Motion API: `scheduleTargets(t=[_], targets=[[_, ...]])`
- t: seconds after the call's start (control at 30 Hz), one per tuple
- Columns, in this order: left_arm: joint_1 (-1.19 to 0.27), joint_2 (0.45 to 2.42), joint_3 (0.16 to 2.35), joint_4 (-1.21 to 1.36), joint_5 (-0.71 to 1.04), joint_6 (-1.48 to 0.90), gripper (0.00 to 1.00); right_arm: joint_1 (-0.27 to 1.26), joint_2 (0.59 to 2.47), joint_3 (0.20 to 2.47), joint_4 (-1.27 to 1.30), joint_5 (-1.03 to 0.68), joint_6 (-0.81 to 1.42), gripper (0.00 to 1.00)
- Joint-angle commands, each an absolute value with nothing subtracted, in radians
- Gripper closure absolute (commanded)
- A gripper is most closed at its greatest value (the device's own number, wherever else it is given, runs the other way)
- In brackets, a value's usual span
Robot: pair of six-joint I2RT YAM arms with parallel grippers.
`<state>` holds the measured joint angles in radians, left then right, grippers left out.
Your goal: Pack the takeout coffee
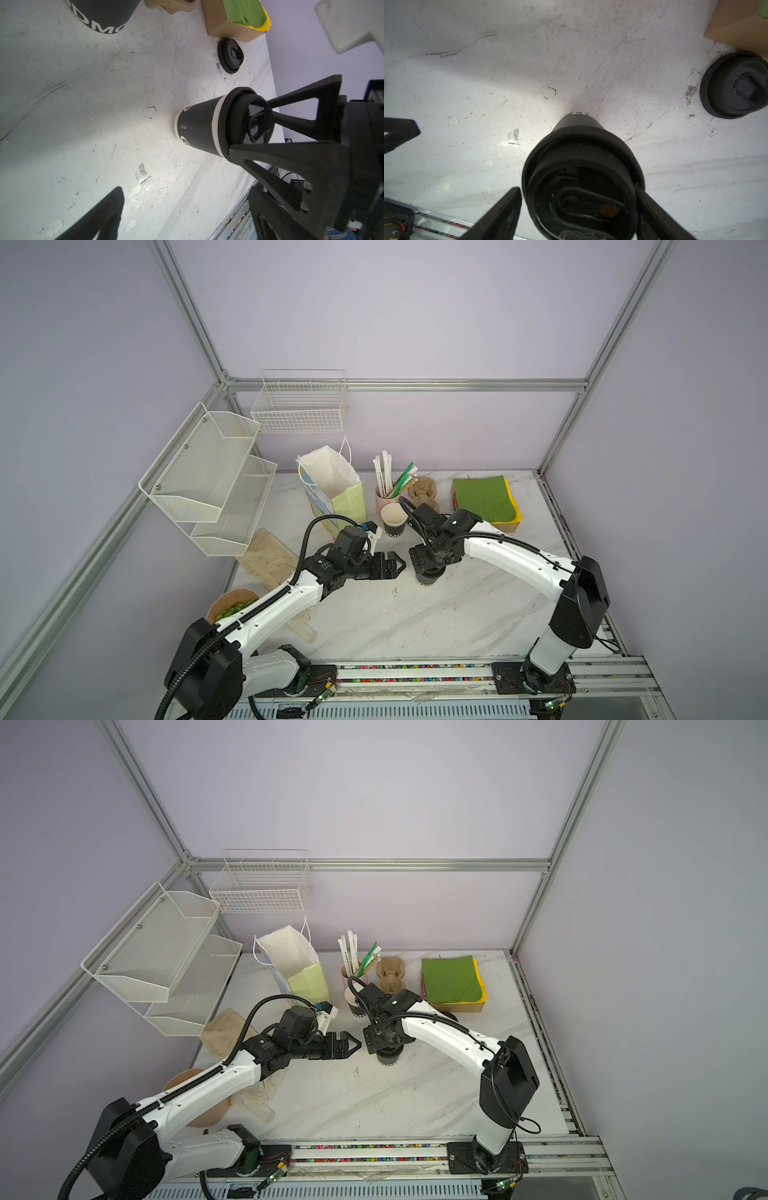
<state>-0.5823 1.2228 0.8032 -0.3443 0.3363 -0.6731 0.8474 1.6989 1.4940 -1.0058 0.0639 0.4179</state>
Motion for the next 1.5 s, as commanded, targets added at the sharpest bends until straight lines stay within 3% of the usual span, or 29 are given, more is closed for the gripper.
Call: scheduleTargets(t=[0.0, 0.27, 1.47], targets=[[-0.577, 1.231, 0.771, -0.305, 0.349, -0.689, 0.07, 0.848, 1.662, 1.479, -1.012, 0.06, 0.417, 0.16], [-0.576, 1.245, 0.763, -0.272, 0.371, -0.699, 0.08, 0.848, 1.637, 1.468, -0.976, -0.001, 0.382, 0.17], [-0.578, 1.397, 0.659, 0.09, 0.553, -0.818, 0.08, 0.847, 1.575, 1.381, -0.948, 0.013, 0.311, 0.18]])
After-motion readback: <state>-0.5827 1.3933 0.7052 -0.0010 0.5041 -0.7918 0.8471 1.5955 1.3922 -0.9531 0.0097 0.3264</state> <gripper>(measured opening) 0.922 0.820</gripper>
